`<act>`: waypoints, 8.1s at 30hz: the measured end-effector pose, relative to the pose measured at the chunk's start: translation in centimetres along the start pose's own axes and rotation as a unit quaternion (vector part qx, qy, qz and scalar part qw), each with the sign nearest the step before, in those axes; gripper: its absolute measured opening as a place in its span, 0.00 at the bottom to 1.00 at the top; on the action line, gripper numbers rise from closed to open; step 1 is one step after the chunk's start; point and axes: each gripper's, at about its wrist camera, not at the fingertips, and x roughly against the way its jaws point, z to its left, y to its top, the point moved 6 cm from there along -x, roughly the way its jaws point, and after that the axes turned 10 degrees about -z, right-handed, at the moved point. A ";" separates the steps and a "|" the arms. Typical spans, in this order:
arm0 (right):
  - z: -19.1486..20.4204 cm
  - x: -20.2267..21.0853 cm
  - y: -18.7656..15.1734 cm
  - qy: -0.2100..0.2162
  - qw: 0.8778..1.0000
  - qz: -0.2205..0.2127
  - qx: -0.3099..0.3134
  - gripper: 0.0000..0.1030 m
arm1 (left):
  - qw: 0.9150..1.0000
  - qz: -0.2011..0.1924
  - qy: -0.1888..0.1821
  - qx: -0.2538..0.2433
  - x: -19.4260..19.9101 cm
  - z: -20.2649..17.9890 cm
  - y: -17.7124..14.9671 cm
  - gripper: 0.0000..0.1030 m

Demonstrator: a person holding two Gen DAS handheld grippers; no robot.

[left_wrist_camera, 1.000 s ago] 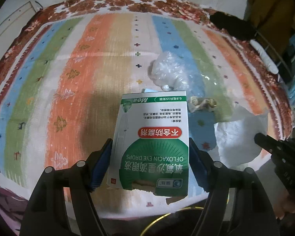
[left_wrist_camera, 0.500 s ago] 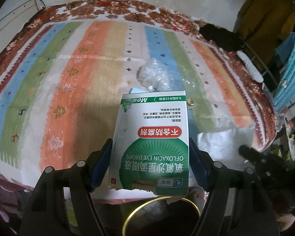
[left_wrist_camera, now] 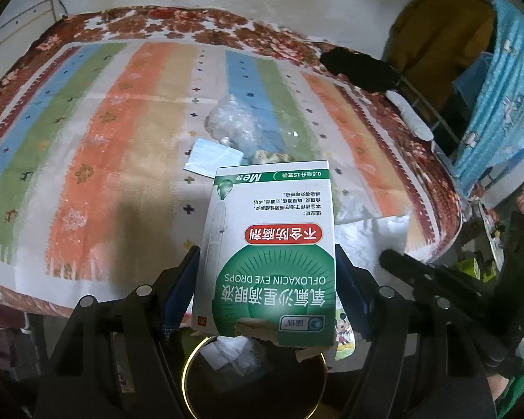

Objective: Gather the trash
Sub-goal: 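Lift both held items and carry them over the dark bin, then open both grippers over the bin to drop the items, then move both open grippers back toward the mask and wrapper on the rug, then grasp the blue face mask with the left gripper while the right grasps the gold wrapper, then lift both held items and carry them over the dark bin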

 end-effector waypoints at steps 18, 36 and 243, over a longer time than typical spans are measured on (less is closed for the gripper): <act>0.5 1.5 -5.8 0.003 0.999 0.029 -0.011 0.03 | 0.999 0.016 -0.033 0.027 1.3 -1.4 -6.4 0.70; 1.5 2.3 -11.8 0.009 0.996 0.082 -0.027 0.03 | 0.993 0.086 -0.027 0.074 0.1 -1.0 -13.2 0.70; -2.2 -3.8 1.3 -0.011 0.998 0.057 -0.002 0.15 | 0.999 -0.025 0.036 -0.027 -0.6 1.2 3.9 0.05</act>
